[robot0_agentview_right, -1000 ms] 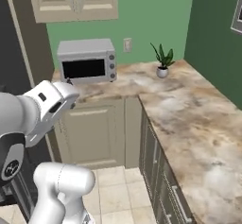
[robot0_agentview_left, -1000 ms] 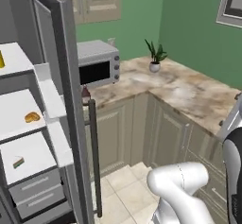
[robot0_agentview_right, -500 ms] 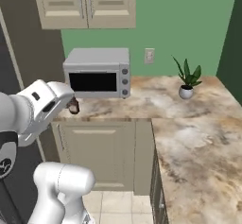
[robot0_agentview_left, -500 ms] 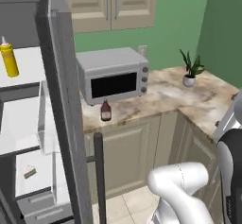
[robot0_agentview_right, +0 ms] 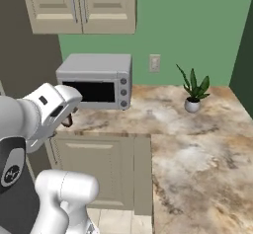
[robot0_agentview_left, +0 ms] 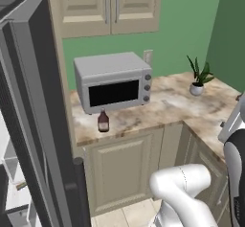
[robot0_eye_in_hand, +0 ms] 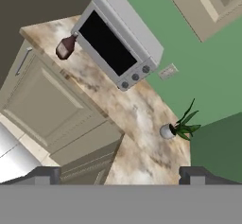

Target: Place the mustard and ketchup from the counter to the top shelf of the fridge. If the existing items in the fridge are on the top shelf, move them to other shelves.

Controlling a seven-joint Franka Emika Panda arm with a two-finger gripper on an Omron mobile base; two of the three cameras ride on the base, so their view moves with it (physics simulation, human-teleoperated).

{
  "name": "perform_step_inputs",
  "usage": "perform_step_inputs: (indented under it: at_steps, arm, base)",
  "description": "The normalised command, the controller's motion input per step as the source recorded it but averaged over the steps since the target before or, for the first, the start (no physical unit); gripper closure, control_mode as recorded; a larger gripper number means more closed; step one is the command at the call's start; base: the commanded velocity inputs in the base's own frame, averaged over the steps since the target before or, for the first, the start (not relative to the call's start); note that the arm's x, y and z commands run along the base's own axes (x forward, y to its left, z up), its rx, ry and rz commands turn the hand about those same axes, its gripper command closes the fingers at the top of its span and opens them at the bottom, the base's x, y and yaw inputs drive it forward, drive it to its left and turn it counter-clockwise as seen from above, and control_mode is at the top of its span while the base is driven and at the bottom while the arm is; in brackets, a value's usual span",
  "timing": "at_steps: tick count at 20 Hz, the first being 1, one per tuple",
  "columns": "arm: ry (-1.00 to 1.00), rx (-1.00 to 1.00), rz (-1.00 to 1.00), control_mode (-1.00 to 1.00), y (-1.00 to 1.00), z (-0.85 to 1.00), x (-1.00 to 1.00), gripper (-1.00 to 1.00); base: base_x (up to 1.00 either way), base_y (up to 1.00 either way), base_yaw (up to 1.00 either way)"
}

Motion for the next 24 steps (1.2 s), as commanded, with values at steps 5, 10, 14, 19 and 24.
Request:
perform_step_inputs:
  at_steps: [5, 10, 14, 19, 24]
  arm:
    - [0.0, 0.0, 0.0, 1.0, 0.0, 0.0, 0.0, -1.0]
    - [0.0, 0.0, 0.0, 1.0, 0.0, 0.0, 0.0, -1.0]
    - [0.0, 0.0, 0.0, 1.0, 0.0, 0.0, 0.0, -1.0]
    - [0.0, 0.0, 0.0, 1.0, 0.0, 0.0, 0.0, -1.0]
    - [0.0, 0.0, 0.0, 1.0, 0.0, 0.0, 0.0, -1.0]
  base:
    - [0.31, 0.08, 0.04]
    - [0.25, 0.14, 0.01]
    - [0.17, 0.19, 0.08]
    - [0.14, 0.21, 0.13]
    - [0.15, 0.08, 0.19]
